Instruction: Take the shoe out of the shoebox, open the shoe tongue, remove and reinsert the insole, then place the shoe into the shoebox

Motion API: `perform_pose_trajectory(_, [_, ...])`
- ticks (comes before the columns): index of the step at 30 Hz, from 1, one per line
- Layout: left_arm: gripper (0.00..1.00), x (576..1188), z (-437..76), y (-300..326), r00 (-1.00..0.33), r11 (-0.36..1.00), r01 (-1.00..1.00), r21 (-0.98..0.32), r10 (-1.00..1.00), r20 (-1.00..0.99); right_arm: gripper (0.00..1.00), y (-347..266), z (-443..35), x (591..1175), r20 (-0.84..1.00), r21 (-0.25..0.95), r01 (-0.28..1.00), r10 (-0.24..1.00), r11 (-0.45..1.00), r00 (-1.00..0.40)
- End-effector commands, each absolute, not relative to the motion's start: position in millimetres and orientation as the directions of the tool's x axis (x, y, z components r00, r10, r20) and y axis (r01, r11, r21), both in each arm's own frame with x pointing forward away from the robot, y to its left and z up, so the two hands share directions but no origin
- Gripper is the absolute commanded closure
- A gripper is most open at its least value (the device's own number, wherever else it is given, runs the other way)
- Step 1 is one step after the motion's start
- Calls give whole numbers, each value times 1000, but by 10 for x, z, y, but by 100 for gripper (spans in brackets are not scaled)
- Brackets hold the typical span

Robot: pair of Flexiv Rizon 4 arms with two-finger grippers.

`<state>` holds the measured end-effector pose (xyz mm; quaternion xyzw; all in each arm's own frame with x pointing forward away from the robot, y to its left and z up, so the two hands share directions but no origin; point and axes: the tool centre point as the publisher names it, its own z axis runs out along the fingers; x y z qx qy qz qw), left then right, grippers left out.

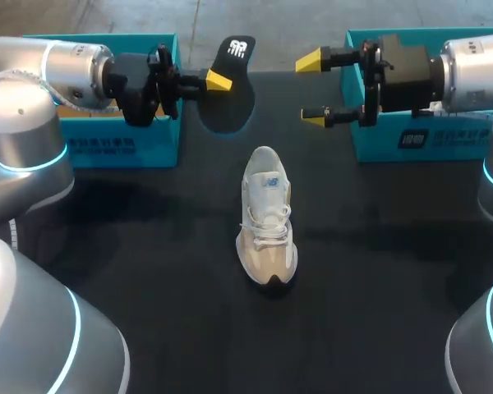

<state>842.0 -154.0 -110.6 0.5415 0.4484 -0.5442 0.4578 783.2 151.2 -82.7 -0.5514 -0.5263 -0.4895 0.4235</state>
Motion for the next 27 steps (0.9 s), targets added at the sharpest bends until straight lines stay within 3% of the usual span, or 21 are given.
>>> perform_pose_trajectory(1, [100,8397,-1096,-1617,12,-163,987,13,-12,-1000,0,1660,-871,7904,987,44,996,160,-76,-31])
perform_pose_trajectory(27, [100,8452,-1094,-2162,15,-202,979,19,-22,-1000,0,2068,-954,7939,990,22,1000,141,17,-24])
